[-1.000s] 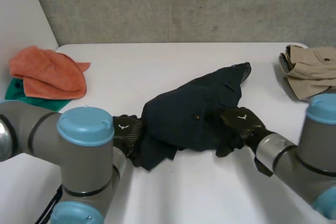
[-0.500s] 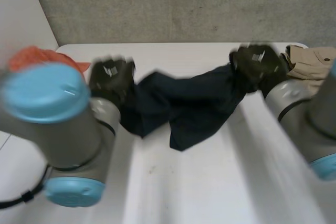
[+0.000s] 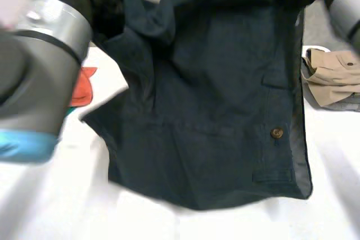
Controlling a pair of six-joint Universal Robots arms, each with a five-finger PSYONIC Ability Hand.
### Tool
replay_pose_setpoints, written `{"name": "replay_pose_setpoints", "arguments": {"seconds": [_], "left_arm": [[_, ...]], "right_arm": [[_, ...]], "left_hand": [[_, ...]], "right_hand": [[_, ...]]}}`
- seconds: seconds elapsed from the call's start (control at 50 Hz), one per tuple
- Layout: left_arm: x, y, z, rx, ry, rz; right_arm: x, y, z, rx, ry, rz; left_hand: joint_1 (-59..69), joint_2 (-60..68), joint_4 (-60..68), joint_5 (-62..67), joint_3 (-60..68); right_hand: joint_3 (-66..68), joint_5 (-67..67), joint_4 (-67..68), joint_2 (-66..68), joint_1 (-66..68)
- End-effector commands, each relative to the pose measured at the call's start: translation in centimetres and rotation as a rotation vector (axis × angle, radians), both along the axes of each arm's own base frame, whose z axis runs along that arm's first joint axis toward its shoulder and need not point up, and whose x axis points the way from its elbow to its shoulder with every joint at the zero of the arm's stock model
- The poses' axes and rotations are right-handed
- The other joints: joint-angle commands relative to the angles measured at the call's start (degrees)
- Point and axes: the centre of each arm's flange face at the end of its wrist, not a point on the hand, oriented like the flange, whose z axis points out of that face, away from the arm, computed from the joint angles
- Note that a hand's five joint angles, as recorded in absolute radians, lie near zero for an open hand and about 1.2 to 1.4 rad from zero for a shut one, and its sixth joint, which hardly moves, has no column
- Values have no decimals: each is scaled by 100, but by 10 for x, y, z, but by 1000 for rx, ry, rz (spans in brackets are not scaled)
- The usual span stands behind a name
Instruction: Fold the laundry.
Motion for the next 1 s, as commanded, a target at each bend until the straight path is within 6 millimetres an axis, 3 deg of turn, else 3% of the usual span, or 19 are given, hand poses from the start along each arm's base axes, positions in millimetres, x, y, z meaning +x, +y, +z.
{"name": "replay_pose_setpoints", "arguments": {"seconds": [0.02,0.1,0.12,0.14,0.16,0.18,0.2,0.24,0.3,0.38,0.46,0.48,0.54,0.64,0.66,0.76,0.86,0.94,1.0], "left_arm": [[-15,-92,-97,140,-103,42],[-34,-122,-120,89,-85,7],[-38,-127,-122,70,-78,-8],[-40,-130,-122,56,-74,-18],[-44,-135,-119,24,-65,-45],[-44,-139,-117,10,-60,-51],[-44,-140,-116,6,-58,-51],[-40,-142,-110,-3,-53,-48],[-39,-130,-104,18,-57,-52],[-15,-101,-89,73,-74,17],[5,-65,-85,129,-99,47],[9,-58,-86,144,-107,47],[20,-21,-95,212,-150,27],[22,41,-123,325,-233,-68],[21,61,-134,360,-271,-107],[18,109,-165,470,-380,-216],[21,114,-192,583,-459,-219],[20,106,-207,621,-483,-197],[21,89,-210,619,-461,-163]], "right_arm": [[24,-71,-91,84,2,-85],[29,-105,-122,30,-25,-189],[30,-111,-128,17,-30,-203],[32,-120,-136,-22,-48,-222],[34,-124,-140,-51,-61,-228],[35,-126,-140,-72,-71,-233],[36,-129,-136,-118,-95,-237],[36,-126,-135,-126,-100,-232],[31,-107,-111,-133,-100,-212],[23,-75,-91,-94,-47,-127],[19,-39,-92,28,61,13],[15,-27,-98,95,108,55],[1,-15,-107,196,168,73],[-31,6,-139,372,343,50],[-33,9,-146,383,381,56],[-47,26,-180,415,578,103],[-62,32,-202,480,629,108],[-65,32,-214,499,610,126],[-63,25,-229,482,572,162]], "left_hand": [[1738,1141,1126,1246,1159],[1423,827,812,932,845],[-561,-1158,-1173,-1053,-1140],[-2063,-2660,-2675,-2555,-2642],[-4676,-5273,-5288,-5168,-5255],[-5262,-5859,-5874,-5754,-5841],[-5262,-5859,-5874,-5754,-5841],[-5262,-5859,-5874,-5754,-5841],[-5191,-5787,-5802,-5682,-5769],[-5074,-5670,-5685,-5565,-5652],[-4922,-5518,-5534,-5413,-5501],[-4838,-5435,-5450,-5329,-5417],[-4502,-5098,-5113,-4993,-5080],[-2838,-3434,-3449,-3329,-3416],[-2486,-3082,-3097,-2977,-3064],[-1356,-1953,-1968,-1848,-1935],[-1118,-1715,-1730,-1610,-1697],[-2278,-2874,-2889,-2769,-2856],[-3305,-3901,-3916,-3796,-3883]], "right_hand": [[1172,1283,1121,1272,1657],[1172,1283,1121,1272,1657],[1172,1283,1121,1272,1657],[46,156,-6,146,531],[-2963,-2852,-3015,-2863,-2478],[-4892,-4781,-4943,-4792,-4407],[-5828,-5717,-5879,-5728,-5343],[-5828,-5717,-5879,-5728,-5343],[-5828,-5717,-5879,-5728,-5343],[-5828,-5717,-5879,-5728,-5343],[-5828,-5717,-5879,-5728,-5343],[-5828,-5717,-5879,-5728,-5343],[-5828,-5717,-5879,-5728,-5343],[-3587,-3477,-3639,-3487,-3102],[-3399,-3288,-3451,-3299,-2914],[-2037,-1926,-2089,-1937,-1552],[-1748,-1638,-1800,-1649,-1264],[-2486,-2376,-2538,-2387,-2002],[-3798,-3687,-3849,-3698,-3313]]}}
